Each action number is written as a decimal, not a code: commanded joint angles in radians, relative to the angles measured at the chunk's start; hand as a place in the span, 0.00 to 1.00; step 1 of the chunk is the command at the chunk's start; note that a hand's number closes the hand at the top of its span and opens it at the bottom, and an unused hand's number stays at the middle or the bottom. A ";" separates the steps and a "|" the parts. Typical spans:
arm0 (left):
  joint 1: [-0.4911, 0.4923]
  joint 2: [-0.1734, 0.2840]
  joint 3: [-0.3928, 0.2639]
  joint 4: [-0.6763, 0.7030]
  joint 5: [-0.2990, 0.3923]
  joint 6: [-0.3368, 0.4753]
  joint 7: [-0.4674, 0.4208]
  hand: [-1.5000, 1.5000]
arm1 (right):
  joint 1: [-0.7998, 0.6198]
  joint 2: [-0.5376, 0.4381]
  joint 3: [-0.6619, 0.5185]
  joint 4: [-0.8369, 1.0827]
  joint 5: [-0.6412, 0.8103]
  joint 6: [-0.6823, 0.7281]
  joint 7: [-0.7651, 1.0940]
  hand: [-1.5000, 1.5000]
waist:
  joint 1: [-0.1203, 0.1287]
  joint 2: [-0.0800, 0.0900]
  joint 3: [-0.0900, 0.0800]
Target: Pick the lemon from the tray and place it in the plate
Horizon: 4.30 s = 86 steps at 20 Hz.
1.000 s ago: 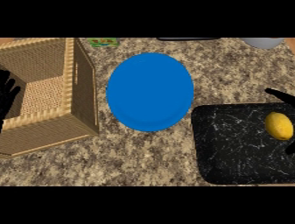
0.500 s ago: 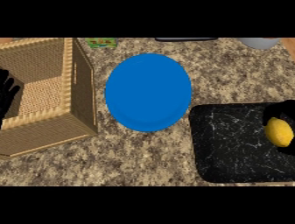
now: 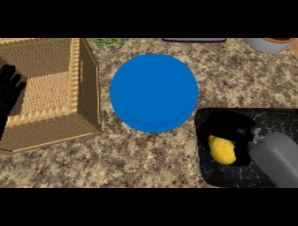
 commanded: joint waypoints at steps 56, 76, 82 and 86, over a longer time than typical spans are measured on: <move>-0.012 -0.191 -0.036 0.157 -0.120 -0.041 0.041 0.50 | -0.369 0.519 -0.420 0.259 -0.307 -0.181 -0.005 0.00 | -0.027 0.043 0.000; -0.013 -0.200 0.008 0.167 -0.115 -0.105 0.041 0.50 | -0.504 0.412 -0.650 0.533 -0.580 0.206 0.142 0.00 | -0.016 0.046 -0.001; -0.015 -0.221 0.009 0.180 -0.128 -0.108 0.024 0.50 | -0.510 0.308 -0.669 0.604 -0.570 0.269 0.078 0.00 | -0.012 0.056 -0.001; -0.011 -0.206 0.025 0.188 -0.119 -0.137 0.024 0.50 | -0.573 0.270 -0.694 0.648 -0.572 0.248 0.079 0.00 | 0.004 0.057 -0.001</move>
